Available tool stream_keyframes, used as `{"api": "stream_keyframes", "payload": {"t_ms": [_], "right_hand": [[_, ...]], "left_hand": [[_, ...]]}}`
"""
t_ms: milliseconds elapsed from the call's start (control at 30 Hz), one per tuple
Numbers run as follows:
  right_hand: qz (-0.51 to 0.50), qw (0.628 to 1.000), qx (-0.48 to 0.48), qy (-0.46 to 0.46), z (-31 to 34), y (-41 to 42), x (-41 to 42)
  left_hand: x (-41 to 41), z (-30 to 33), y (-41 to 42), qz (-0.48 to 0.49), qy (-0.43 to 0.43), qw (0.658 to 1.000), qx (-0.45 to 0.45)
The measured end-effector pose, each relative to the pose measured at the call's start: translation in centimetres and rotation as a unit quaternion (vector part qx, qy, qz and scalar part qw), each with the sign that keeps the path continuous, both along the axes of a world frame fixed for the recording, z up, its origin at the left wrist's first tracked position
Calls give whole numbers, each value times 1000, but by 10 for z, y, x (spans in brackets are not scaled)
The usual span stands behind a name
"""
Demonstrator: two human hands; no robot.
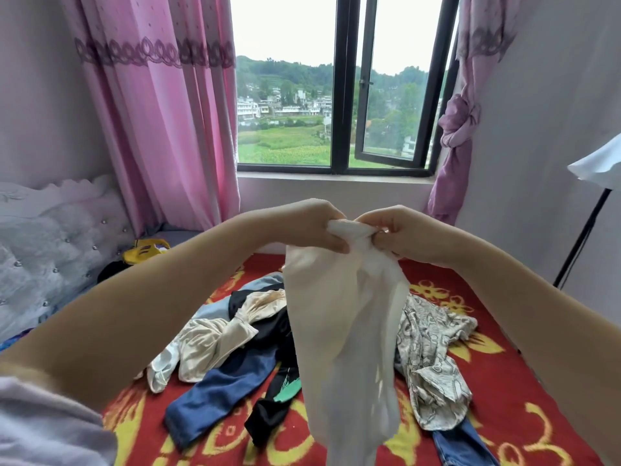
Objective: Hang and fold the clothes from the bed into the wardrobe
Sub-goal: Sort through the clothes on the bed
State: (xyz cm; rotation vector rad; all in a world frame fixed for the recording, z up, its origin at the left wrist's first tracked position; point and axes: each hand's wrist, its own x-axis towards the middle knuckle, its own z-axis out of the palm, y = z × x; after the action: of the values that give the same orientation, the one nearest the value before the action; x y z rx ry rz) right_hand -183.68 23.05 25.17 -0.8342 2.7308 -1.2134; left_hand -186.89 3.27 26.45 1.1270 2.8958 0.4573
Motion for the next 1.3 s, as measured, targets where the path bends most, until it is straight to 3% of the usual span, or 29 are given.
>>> {"api": "stream_keyframes", "payload": {"t_ms": [33, 133, 267, 333, 467, 667, 900, 1100, 1300], "right_hand": [[-6, 1000, 4, 2, -1, 4, 0], [-40, 999, 31, 14, -5, 20, 0], [-67, 996, 27, -61, -20, 33, 0], [-118, 992, 3, -43, -31, 31, -3], [-186, 978, 79, -49, -54, 42, -8], [-128, 976, 138, -112, -56, 80, -11], [-123, 974, 131, -140, -46, 96, -51], [-223, 965, 128, 47, -49, 102, -106], [-222, 964, 68, 127, -9, 112, -128]], "left_hand": [[-2, -1, 2, -3, -38, 999, 35], [-4, -7, 12, -6, -9, 995, 97], [-9, -13, 32, -1, -10, 993, 118], [-12, -11, 41, 13, -7, 995, 101], [-13, -5, 53, 27, -36, 997, 68], [-16, 4, 48, 55, -161, 982, -80], [-63, -1, 55, 154, -102, 965, -187], [-102, -4, 66, 226, -6, 971, -81], [-104, 24, 60, 234, 131, 963, 32]]}}
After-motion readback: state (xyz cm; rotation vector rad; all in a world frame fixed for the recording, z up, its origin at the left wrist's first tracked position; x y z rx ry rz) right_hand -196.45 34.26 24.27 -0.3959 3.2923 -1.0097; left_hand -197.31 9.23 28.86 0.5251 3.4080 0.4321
